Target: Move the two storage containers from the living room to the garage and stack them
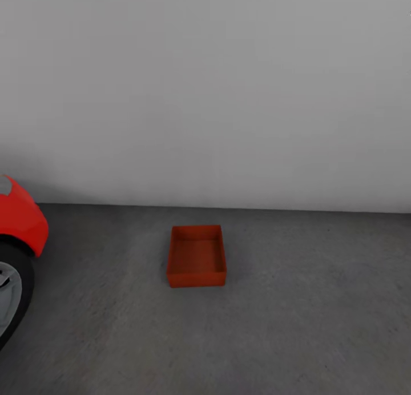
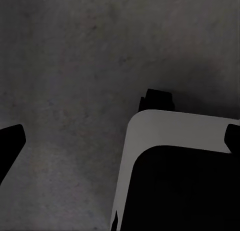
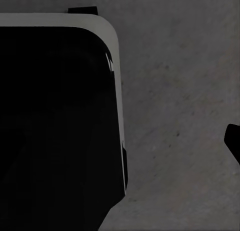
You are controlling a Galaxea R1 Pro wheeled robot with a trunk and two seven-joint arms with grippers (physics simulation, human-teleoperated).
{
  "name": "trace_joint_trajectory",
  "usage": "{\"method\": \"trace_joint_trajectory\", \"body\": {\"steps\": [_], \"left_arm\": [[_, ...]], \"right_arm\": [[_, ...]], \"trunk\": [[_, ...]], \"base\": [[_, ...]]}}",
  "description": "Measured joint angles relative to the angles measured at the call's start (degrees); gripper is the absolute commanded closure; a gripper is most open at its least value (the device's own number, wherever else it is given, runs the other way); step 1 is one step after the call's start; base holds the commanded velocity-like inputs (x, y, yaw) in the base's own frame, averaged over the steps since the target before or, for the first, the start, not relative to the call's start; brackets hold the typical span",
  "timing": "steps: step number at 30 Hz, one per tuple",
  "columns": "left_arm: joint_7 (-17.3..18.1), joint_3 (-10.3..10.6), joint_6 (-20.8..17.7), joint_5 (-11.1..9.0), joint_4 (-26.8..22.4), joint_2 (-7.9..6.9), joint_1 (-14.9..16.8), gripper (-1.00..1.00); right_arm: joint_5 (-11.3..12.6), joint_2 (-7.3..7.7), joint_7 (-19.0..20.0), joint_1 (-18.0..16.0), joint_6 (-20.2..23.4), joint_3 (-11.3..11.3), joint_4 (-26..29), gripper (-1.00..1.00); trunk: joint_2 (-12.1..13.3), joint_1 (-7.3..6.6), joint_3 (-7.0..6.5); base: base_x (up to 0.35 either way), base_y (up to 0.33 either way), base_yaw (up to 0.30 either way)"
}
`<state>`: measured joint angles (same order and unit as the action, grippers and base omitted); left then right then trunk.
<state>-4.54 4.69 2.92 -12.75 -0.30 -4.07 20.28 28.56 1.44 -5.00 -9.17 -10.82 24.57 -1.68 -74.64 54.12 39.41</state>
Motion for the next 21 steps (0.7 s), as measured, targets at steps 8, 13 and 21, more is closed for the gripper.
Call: {"method": "trace_joint_trajectory", "body": {"steps": [8, 13, 21], "left_arm": [[0.0, -0.01, 0.01, 0.0, 0.0, -0.03, 0.0, -1.0], [0.0, 0.0, 0.03, 0.0, 0.0, 0.0, 0.0, -1.0], [0.0, 0.0, 0.01, 0.0, 0.0, -0.03, 0.0, -1.0]], "right_arm": [[0.0, -0.08, 0.0, 0.0, -0.14, 0.0, 0.0, -1.0], [0.0, -0.09, 0.0, -0.01, -0.22, 0.0, 0.0, -1.0], [0.0, -0.09, 0.0, 0.0, -0.24, -0.01, -0.01, -1.0]], "trunk": [[0.0, 0.0, -0.54], [0.0, 0.0, -0.93], [0.0, 0.0, -1.63]], "base": [[0.0, 0.0, 0.0], [0.0, 0.0, 0.0], [0.0, 0.0, 0.0]]}}
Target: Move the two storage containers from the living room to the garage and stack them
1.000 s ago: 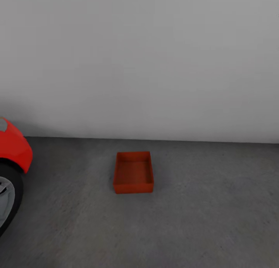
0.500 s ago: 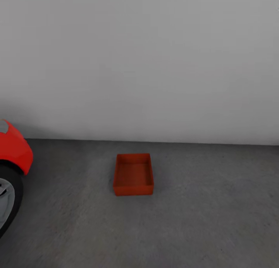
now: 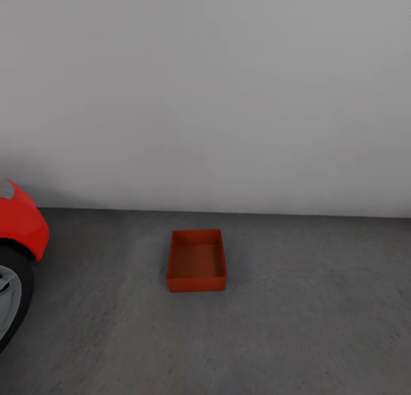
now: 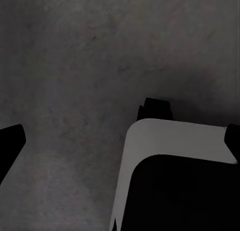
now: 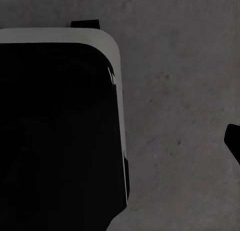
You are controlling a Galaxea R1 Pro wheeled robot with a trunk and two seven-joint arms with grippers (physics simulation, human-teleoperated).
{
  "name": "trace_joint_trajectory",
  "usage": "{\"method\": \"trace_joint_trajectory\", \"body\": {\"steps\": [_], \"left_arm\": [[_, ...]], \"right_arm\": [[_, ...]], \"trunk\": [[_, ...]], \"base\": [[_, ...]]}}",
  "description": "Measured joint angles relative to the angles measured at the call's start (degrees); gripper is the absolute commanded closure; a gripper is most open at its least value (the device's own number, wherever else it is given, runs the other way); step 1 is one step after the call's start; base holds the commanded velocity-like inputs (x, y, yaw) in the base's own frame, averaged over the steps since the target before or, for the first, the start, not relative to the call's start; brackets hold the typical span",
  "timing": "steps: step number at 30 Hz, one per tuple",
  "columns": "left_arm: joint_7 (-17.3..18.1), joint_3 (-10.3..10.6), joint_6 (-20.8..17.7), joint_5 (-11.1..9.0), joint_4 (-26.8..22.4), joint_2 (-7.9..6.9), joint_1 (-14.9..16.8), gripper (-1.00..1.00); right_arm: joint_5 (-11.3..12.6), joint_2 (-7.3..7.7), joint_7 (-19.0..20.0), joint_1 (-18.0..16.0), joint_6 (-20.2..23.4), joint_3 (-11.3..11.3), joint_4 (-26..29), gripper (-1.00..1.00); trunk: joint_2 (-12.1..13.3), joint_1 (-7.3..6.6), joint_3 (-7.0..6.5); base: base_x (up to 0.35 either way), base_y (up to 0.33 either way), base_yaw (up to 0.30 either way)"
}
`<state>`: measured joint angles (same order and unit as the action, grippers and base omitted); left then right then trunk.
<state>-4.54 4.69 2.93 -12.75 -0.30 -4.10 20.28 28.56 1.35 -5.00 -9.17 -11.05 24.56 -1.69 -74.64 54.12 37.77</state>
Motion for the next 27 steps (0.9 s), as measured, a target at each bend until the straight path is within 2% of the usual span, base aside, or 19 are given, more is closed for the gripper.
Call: {"method": "trace_joint_trajectory", "body": {"steps": [27], "left_arm": [[0.0, 0.0, -0.01, 0.0, 0.0, 0.01, 0.0, -1.0]], "right_arm": [[0.0, -0.02, -0.08, -0.01, 0.0, 0.0, 0.01, -1.0]], "trunk": [[0.0, 0.0, -2.41]], "base": [[0.0, 0.0, 0.0]]}}
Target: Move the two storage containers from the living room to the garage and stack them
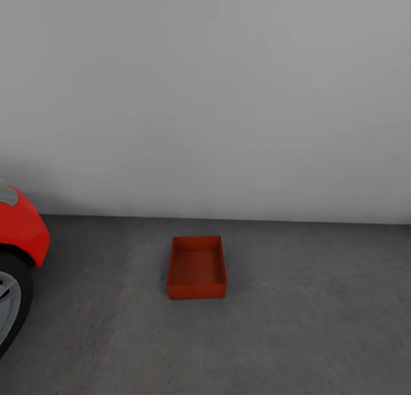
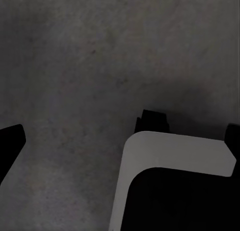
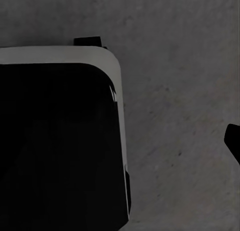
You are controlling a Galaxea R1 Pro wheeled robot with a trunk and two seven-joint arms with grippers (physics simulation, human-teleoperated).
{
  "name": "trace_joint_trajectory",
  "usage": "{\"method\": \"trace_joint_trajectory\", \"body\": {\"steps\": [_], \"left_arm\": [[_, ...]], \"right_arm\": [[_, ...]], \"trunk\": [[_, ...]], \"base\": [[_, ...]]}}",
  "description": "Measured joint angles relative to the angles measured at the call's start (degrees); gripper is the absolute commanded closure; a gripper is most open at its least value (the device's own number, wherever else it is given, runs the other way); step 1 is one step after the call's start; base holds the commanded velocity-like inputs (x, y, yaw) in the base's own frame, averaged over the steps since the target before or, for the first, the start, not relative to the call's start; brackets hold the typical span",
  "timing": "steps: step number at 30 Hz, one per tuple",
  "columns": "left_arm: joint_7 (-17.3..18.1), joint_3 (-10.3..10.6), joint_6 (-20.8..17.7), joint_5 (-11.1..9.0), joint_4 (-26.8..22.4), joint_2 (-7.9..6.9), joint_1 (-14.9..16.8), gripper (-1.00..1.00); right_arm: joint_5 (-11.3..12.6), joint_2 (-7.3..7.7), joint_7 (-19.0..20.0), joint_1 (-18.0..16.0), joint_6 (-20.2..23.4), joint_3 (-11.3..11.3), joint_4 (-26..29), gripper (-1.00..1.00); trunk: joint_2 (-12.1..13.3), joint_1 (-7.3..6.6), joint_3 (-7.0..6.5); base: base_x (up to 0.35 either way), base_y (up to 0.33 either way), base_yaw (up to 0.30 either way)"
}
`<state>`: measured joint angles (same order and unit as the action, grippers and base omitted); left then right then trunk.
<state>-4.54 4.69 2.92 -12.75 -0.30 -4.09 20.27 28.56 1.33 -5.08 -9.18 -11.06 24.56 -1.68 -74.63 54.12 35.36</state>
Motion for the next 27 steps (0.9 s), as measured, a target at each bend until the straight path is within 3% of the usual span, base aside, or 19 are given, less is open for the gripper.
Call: {"method": "trace_joint_trajectory", "body": {"steps": [27], "left_arm": [[0.0, 0.0, -0.01, 0.0, 0.03, -0.02, 0.0, -1.0]], "right_arm": [[0.0, 0.02, -0.01, 0.0, 0.0, 0.0, 0.0, -1.0]], "trunk": [[0.0, 0.0, -2.35]], "base": [[0.0, 0.0, 0.0]]}}
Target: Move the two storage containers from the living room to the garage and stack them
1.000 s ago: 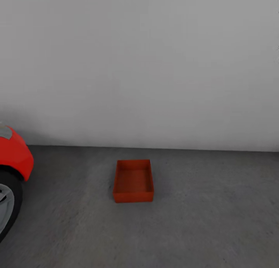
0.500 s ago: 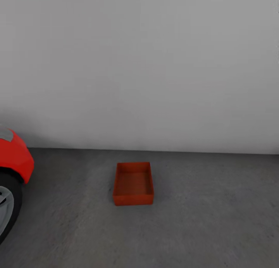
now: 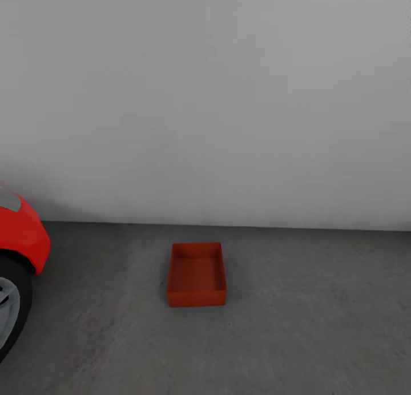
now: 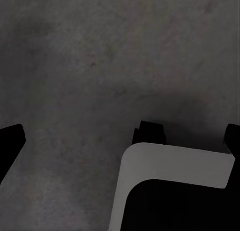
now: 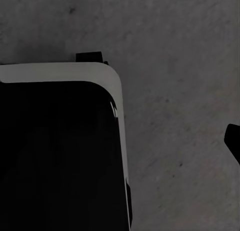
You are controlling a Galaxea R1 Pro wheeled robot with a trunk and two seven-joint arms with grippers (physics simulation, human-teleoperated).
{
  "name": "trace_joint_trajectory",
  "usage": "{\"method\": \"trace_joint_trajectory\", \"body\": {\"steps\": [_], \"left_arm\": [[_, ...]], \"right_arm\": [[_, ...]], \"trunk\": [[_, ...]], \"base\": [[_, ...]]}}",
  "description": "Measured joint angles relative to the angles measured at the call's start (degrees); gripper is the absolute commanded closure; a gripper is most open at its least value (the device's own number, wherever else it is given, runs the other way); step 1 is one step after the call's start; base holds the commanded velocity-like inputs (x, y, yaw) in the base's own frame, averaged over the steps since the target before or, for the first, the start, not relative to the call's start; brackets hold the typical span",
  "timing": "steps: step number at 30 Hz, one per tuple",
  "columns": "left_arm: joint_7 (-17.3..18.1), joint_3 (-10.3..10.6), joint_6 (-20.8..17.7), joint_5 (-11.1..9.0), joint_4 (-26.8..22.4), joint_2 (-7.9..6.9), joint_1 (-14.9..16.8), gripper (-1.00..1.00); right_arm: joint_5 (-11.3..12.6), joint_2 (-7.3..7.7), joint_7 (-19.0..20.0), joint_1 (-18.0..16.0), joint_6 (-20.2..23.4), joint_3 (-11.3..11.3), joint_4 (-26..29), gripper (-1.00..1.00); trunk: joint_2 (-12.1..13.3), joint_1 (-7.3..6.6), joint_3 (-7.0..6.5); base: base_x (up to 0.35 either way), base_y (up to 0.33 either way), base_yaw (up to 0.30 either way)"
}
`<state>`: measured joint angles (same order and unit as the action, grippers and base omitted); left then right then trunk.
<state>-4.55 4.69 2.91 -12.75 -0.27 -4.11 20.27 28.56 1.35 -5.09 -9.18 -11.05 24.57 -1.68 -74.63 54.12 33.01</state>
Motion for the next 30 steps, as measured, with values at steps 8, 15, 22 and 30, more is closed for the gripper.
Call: {"method": "trace_joint_trajectory", "body": {"steps": [8, 15, 22, 30], "left_arm": [[0.0, 0.0, 0.03, 0.0, 0.01, 0.01, 0.0, -1.0], [0.0, 0.0, 0.01, 0.0, 0.03, 0.04, 0.0, -1.0], [0.0, 0.0, 0.02, 0.0, 0.01, 0.05, 0.0, -1.0], [0.0, 0.0, 0.01, 0.0, 0.0, 0.05, 0.0, -1.0]], "right_arm": [[0.0, 0.0, 0.0, 0.01, -0.02, 0.0, 0.0, -1.0], [0.0, 0.0, 0.0, 0.01, 0.0, 0.0, 0.0, -1.0], [0.0, 0.02, 0.0, 0.01, 0.0, 0.0, 0.0, -1.0], [0.01, -0.05, 0.0, 0.01, -0.04, 0.0, 0.0, -1.0]], "trunk": [[0.0, 0.0, -0.67], [0.0, 0.0, -1.25], [0.0, 0.0, -1.66], [0.0, 0.0, -2.06]], "base": [[0.0, 0.0, 0.0], [0.0, 0.0, 0.0], [0.0, 0.0, 0.0], [0.0, 0.0, 0.0]]}}
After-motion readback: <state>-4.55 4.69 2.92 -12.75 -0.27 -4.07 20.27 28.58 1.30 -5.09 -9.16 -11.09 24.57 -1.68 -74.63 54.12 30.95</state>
